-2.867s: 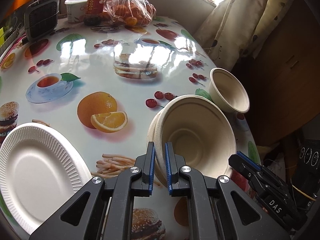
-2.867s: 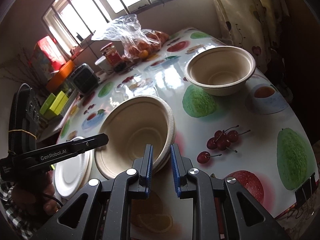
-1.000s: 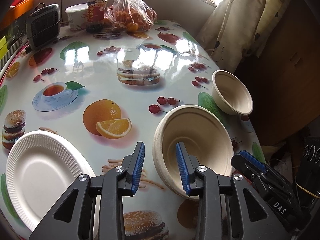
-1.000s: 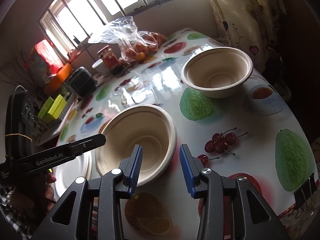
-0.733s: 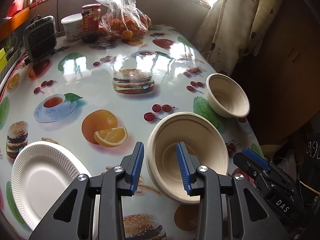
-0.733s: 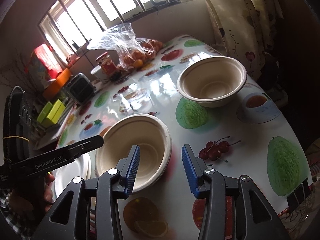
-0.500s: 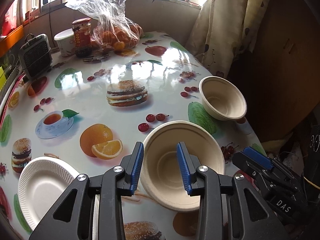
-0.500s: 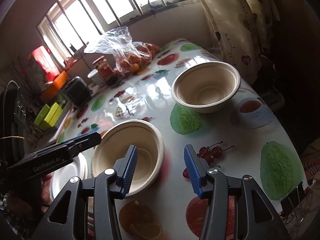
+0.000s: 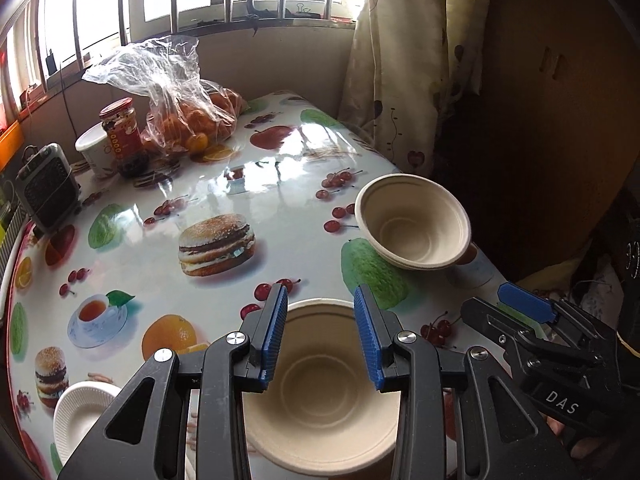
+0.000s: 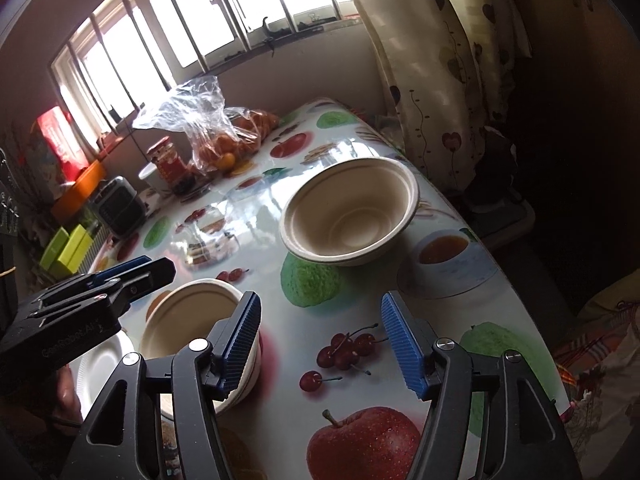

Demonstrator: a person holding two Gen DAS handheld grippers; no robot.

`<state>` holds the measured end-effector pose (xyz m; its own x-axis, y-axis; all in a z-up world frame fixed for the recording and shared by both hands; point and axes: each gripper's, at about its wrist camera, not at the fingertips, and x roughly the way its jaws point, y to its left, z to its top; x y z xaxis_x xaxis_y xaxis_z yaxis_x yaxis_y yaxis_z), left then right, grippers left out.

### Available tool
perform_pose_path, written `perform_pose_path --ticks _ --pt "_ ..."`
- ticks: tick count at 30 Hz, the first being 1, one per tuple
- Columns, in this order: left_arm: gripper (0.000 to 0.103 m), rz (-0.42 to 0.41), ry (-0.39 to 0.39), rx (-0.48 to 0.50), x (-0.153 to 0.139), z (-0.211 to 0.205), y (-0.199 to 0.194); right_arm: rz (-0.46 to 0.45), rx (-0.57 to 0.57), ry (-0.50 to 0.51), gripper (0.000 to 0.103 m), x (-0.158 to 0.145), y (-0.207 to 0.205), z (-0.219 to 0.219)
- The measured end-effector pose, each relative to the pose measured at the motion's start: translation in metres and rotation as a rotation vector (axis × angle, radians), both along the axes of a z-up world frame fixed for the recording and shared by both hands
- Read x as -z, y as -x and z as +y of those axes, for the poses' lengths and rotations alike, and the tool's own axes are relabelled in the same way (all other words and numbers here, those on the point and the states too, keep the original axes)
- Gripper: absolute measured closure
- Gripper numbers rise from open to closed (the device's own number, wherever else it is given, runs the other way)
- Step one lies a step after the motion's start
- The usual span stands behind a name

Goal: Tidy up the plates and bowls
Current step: 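Move the left tool to another beige bowl rim and close while the right tool grips a bowl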

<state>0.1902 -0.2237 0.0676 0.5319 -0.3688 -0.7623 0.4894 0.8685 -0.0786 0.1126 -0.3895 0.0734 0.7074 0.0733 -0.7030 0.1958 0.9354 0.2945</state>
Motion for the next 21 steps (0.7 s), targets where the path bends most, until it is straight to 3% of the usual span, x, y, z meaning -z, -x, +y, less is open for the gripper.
perform_pose_path --ticks 7,21 --pt "0.067 0.008 -0.036 0.012 -0.003 -0.023 -0.009 0.009 0.026 0.037 0.04 0.0 -0.01 -0.016" --pt "0.067 0.074 0.002 0.045 0.008 -0.05 -0.045 0.037 0.068 0.072 0.04 0.006 -0.032 -0.038"
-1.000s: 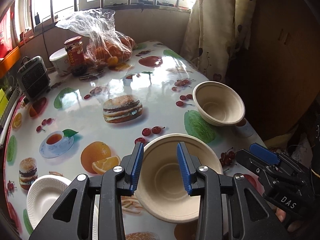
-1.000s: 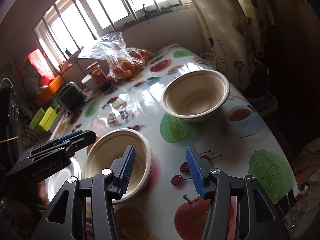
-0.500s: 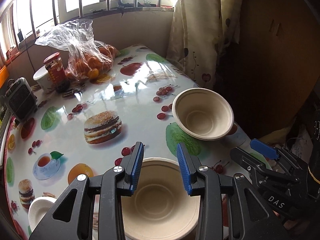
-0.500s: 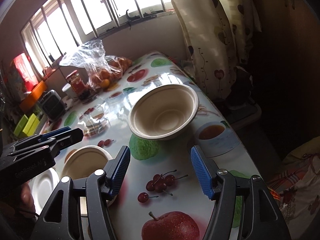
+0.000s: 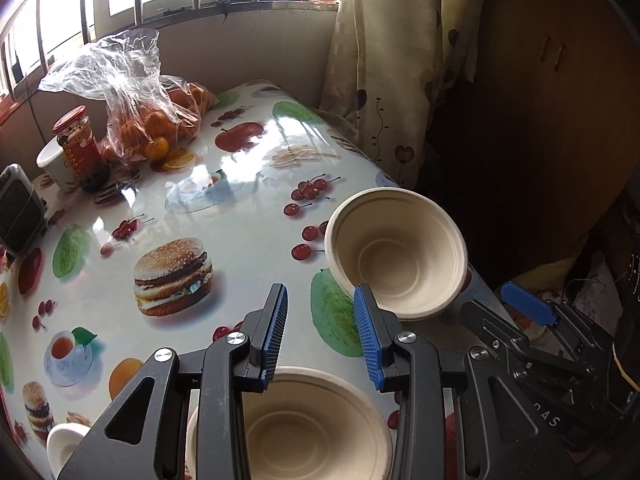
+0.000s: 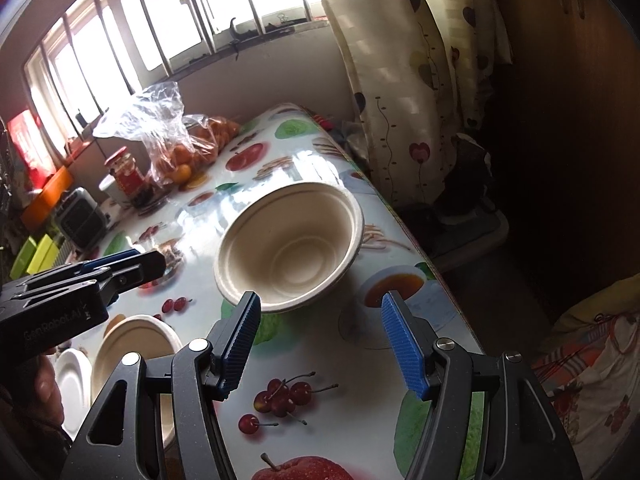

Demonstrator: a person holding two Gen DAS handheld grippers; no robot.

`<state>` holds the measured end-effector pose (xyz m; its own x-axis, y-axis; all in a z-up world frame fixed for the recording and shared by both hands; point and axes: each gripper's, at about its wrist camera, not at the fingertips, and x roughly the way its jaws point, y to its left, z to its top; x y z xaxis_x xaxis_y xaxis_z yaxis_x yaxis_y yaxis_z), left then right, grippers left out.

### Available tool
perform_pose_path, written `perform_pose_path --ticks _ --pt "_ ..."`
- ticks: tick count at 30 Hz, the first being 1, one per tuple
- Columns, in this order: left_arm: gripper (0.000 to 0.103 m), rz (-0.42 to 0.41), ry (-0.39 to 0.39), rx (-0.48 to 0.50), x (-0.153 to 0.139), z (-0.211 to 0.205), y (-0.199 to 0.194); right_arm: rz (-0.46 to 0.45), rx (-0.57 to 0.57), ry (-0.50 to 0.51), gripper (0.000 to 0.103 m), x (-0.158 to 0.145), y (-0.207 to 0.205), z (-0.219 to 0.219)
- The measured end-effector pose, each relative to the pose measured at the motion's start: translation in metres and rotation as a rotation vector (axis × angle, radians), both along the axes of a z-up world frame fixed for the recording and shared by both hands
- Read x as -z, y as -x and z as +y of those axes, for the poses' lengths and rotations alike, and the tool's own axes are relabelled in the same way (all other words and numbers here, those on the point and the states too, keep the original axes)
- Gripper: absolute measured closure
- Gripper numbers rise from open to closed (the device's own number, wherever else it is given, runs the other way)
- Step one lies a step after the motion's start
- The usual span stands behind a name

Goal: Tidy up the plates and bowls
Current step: 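Move the left tool to another beige bowl rim and close while the right tool grips a bowl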

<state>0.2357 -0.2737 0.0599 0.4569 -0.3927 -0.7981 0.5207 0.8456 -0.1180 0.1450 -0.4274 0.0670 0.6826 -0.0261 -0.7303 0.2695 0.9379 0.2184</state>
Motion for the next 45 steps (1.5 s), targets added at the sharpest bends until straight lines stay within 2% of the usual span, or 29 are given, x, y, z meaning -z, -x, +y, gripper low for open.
perform_pose_path --ticks 4,7,11,14,21,23,25,27,35,38,45 --pt "0.067 -0.007 -0.024 -0.016 0.002 -0.003 -0.016 0.011 0.022 0.014 0.04 0.003 -0.006 -0.008" --pt "0.067 0.008 -0.009 -0.014 0.005 -0.005 -0.027 0.016 0.034 0.024 0.04 0.006 -0.01 -0.014" --pt "0.067 -0.001 -0.045 -0.02 0.011 -0.013 -0.04 0.02 0.043 0.026 0.04 0.01 -0.016 -0.021" --pt "0.067 0.042 -0.034 0.003 0.018 -0.019 -0.047 0.02 0.039 0.005 0.04 0.014 -0.021 -0.026" --pt "0.067 0.076 -0.038 0.0 0.032 -0.026 -0.053 0.024 0.037 0.022 0.04 0.02 -0.031 -0.027" --pt "0.067 0.084 -0.033 0.005 0.034 -0.027 -0.055 0.025 0.034 0.022 0.043 0.021 -0.032 -0.027" --pt "0.069 0.107 -0.021 0.011 0.036 -0.028 -0.056 0.025 0.037 0.022 0.051 0.022 -0.033 -0.028" --pt "0.074 0.124 -0.018 0.008 0.038 -0.028 -0.058 0.025 0.04 0.016 0.053 0.022 -0.034 -0.028" --pt "0.079 0.117 -0.01 0.012 0.038 -0.03 -0.057 0.02 0.025 0.016 0.062 0.023 -0.034 -0.025" --pt "0.086 0.127 0.006 0.02 0.038 -0.03 -0.058 0.017 0.022 0.013 0.065 0.023 -0.035 -0.024" --pt "0.09 0.141 0.035 0.022 0.038 -0.03 -0.059 0.01 0.015 0.006 0.078 0.023 -0.036 -0.022"
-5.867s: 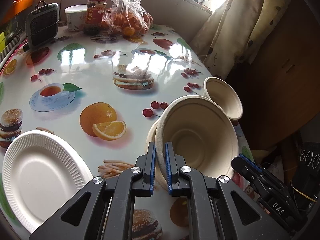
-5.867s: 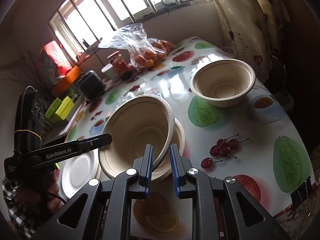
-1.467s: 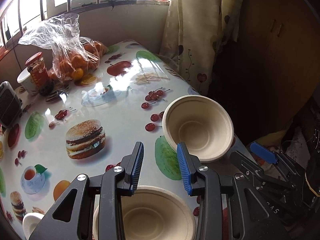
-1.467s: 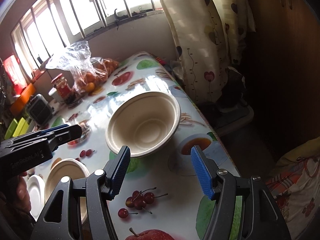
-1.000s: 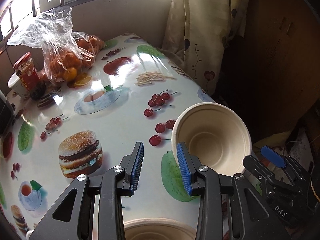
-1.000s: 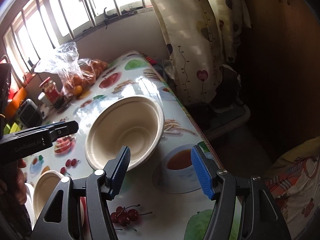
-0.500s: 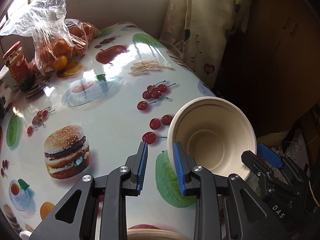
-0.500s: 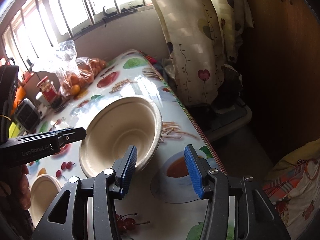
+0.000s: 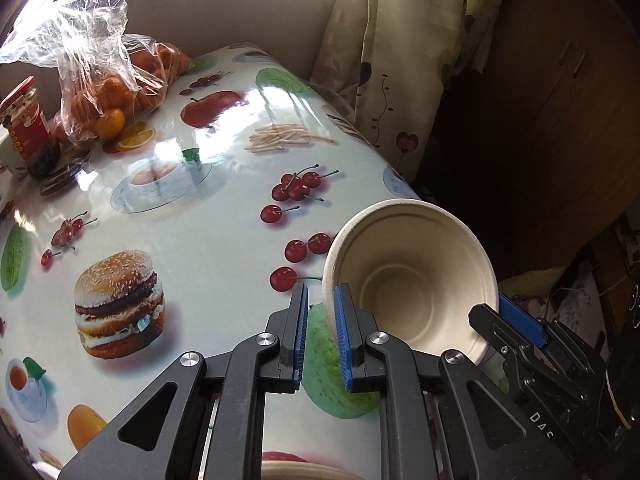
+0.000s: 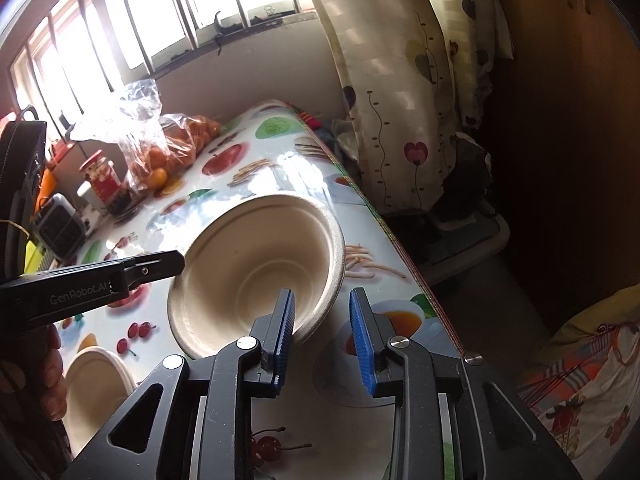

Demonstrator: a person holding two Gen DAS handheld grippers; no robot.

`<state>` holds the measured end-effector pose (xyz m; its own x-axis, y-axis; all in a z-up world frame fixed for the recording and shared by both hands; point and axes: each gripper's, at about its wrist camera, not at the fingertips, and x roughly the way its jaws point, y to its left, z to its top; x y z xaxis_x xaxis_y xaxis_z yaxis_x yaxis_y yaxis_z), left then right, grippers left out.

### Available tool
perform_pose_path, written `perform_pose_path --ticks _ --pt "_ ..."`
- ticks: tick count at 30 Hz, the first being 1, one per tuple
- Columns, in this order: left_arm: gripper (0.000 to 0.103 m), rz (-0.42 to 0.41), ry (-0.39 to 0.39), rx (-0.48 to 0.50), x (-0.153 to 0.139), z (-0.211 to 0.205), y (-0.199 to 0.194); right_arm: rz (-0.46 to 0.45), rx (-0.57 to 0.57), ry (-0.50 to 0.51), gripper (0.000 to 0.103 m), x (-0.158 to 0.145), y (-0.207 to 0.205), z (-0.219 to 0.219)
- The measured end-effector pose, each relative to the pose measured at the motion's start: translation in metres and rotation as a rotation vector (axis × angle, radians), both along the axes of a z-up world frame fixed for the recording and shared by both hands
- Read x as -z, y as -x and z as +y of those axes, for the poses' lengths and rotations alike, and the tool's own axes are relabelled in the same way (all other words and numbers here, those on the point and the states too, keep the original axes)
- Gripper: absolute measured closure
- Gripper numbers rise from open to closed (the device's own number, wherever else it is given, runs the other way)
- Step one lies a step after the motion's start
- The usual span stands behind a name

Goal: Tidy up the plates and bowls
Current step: 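Move the left tool to another beige bowl rim and close while the right tool grips a bowl, then lift the beige bowl in the left tool while the right tool lifts its bowl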

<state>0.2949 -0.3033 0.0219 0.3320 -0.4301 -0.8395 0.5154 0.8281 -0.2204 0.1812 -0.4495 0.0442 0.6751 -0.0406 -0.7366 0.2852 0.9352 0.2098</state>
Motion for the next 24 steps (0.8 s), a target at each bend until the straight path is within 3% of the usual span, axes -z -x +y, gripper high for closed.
perform_pose_path --ticks 7,24 --pt "0.095 0.007 0.012 0.0 0.001 -0.0007 0.0006 -0.003 -0.003 0.004 0.083 -0.0003 -0.0009 0.0022" --pt "0.095 0.011 0.027 -0.011 -0.0032 0.0035 0.0039 -0.004 -0.002 -0.012 0.084 -0.0001 0.0002 -0.0008"
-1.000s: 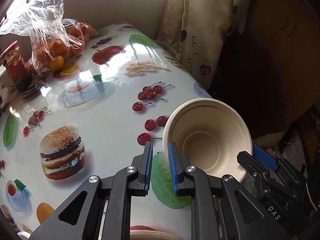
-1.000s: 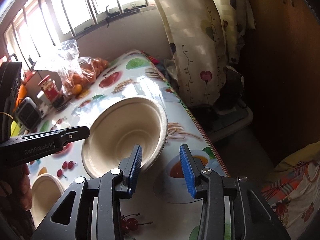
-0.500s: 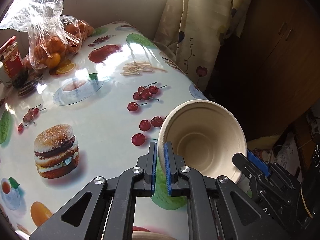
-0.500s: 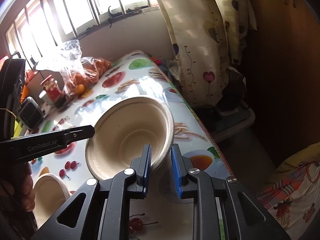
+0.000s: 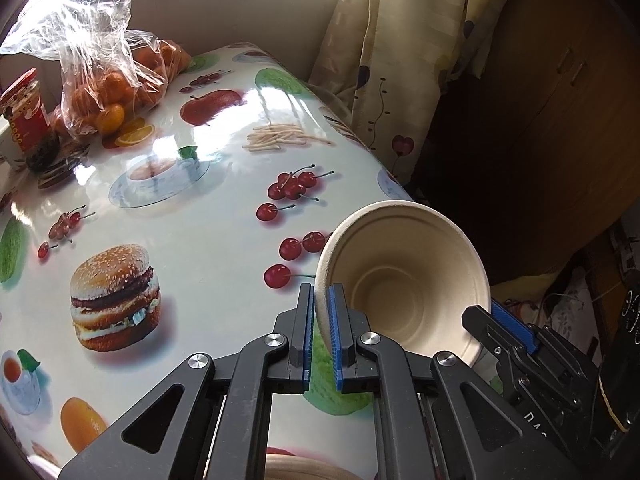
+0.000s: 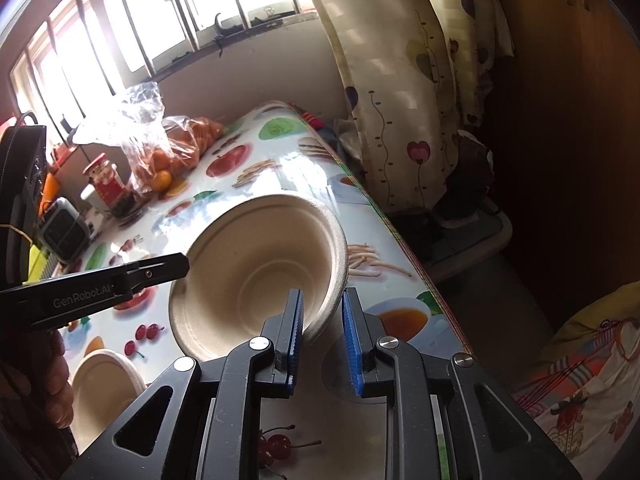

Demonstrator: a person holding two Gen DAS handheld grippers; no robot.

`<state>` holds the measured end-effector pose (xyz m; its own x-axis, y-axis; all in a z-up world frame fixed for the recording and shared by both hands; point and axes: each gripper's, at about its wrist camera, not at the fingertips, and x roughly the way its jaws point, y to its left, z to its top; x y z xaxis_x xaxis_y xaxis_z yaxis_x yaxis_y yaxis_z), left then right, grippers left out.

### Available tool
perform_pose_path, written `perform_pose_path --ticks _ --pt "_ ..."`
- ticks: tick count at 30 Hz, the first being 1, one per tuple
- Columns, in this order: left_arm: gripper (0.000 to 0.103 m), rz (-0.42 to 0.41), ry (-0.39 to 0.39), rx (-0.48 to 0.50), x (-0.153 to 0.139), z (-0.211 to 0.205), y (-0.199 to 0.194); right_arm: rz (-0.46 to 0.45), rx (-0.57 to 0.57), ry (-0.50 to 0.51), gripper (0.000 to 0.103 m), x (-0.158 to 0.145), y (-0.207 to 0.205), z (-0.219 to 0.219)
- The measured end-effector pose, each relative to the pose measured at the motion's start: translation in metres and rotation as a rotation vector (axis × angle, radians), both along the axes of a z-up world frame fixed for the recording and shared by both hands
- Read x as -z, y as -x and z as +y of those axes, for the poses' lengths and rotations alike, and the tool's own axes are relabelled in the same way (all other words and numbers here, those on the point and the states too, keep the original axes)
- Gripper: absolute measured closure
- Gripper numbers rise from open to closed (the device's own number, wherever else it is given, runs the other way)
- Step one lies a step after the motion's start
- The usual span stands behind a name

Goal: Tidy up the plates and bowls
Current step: 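Lift the beige bowl in the left tool while the right tool lifts its bowl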

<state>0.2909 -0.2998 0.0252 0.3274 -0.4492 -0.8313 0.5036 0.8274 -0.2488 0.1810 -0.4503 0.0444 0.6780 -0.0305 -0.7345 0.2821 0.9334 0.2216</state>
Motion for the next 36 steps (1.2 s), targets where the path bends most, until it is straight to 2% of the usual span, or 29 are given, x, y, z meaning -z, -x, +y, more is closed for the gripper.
perform_pose_path --ticks 36 --pt "0.095 -0.05 0.07 -0.034 -0.034 0.043 0.041 -0.073 -0.038 -0.01 0.084 -0.038 0.036 0.033"
